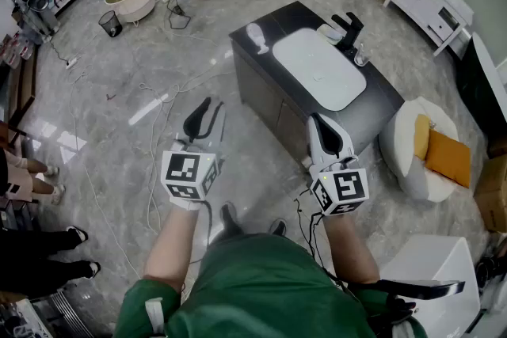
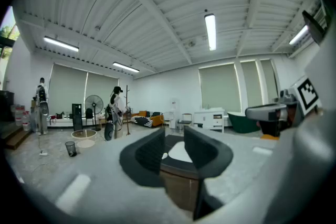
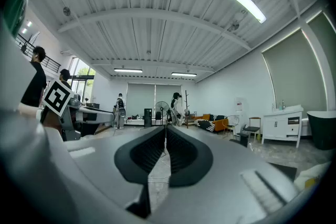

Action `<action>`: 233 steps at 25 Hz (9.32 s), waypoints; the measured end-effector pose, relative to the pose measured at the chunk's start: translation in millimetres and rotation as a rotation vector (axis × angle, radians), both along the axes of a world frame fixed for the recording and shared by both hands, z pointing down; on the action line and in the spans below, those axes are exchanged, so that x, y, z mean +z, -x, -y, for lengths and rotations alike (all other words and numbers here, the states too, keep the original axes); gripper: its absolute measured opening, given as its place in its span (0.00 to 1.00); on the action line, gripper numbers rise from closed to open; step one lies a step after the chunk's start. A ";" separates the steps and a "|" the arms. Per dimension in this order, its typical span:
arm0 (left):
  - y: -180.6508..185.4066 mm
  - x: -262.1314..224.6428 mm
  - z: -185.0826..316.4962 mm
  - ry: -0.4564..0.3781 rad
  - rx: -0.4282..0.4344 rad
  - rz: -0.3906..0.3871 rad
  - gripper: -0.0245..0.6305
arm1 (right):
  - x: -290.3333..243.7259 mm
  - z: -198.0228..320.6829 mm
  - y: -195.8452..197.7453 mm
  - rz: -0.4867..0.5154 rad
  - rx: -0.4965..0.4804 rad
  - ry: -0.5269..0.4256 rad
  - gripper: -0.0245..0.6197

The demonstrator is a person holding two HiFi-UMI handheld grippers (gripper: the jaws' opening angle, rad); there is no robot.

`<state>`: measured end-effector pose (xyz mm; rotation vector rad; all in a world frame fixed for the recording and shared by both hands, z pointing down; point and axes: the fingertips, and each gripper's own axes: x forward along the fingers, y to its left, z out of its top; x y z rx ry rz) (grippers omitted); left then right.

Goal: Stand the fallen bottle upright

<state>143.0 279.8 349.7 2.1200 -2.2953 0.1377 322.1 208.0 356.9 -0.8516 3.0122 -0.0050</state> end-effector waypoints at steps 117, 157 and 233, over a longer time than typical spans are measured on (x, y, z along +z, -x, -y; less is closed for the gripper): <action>317.2 250.8 482.0 0.550 0.654 -0.101 0.27 | 361.5 429.3 354.2 -0.258 0.335 0.831 0.30; 329.3 189.7 476.0 0.422 0.584 -0.198 0.27 | 302.6 436.1 377.8 -0.410 0.211 0.666 0.28; 302.7 -80.3 548.8 -0.146 0.580 0.052 0.19 | -77.0 468.7 322.6 0.011 0.533 -0.131 0.09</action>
